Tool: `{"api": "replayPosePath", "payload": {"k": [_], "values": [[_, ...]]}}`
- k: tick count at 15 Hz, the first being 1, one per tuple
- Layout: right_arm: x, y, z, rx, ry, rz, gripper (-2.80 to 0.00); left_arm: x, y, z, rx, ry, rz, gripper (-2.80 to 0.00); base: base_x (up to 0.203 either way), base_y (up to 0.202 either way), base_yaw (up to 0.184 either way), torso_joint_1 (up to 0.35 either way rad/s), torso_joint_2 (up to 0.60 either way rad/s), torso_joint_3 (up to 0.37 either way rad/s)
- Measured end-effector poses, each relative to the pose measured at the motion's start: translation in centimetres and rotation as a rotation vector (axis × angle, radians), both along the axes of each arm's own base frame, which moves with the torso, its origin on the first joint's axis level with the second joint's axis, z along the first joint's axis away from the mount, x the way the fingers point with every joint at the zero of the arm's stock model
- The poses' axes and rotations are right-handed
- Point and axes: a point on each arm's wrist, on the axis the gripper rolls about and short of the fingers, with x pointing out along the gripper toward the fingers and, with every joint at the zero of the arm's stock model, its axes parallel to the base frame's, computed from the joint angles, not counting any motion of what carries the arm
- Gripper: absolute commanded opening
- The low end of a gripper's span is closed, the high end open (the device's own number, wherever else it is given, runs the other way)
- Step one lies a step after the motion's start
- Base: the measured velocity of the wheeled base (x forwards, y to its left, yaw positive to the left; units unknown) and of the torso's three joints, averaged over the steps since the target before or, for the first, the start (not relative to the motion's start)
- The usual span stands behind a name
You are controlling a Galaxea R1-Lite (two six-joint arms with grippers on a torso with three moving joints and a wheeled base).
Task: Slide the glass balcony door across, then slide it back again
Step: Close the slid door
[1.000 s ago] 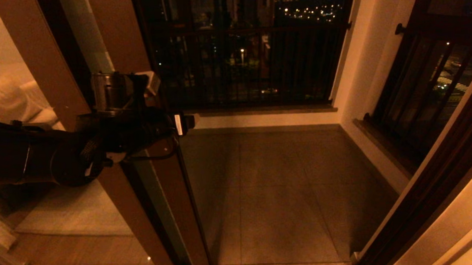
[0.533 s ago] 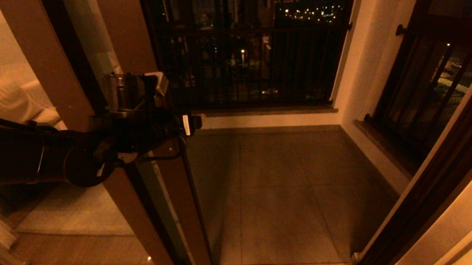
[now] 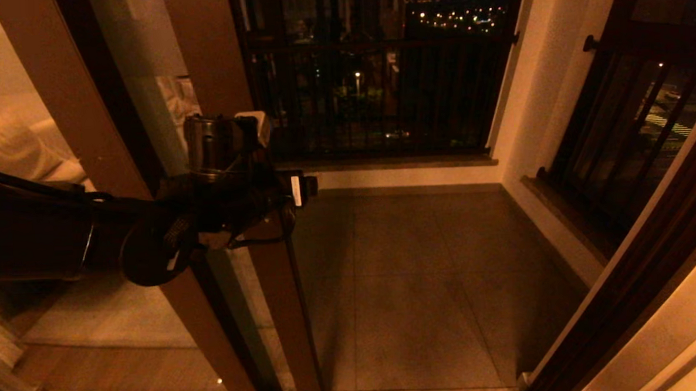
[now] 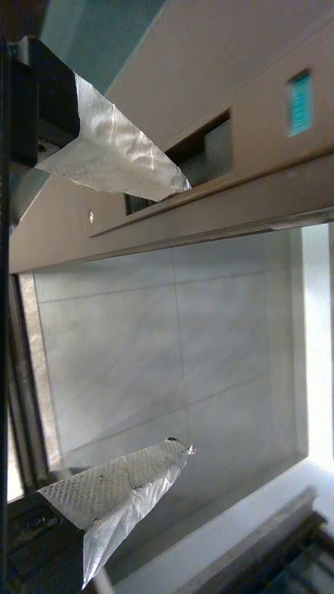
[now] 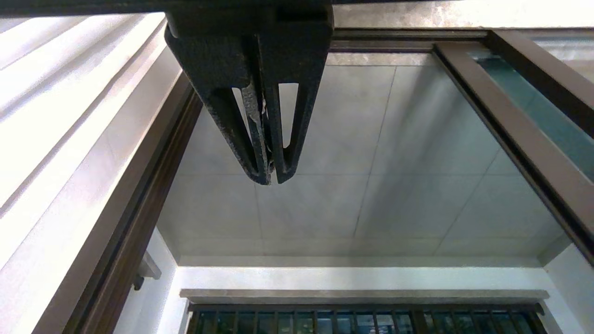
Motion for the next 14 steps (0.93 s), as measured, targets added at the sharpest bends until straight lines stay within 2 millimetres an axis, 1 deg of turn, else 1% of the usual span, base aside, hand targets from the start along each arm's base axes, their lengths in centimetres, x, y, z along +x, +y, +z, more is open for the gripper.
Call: {"api": "replayPosePath", "payload": {"k": [3,6,14], "values": [[0.0,0.0,0.0,0.000,0.000,0.000,-2.80,-0.1,-0.3,-0.5,0.021,0.012,0.043,0.00,0.000,0.000,0.000,0.000,0.00,0.000],[0.0,0.0,0.0,0.000,0.000,0.000,-2.80,0.0,-0.6,-0.5,0.020,0.009,0.043,0.00,0.000,0.000,0.000,0.000,0.00,0.000],[0.0,0.0,0.0,0.001,0.000,0.000,-2.80,0.2,-2.8,-0.2,0.013,-0.015,0.027,0.00,0.000,0.000,0.000,0.000,0.00,0.000]]}}
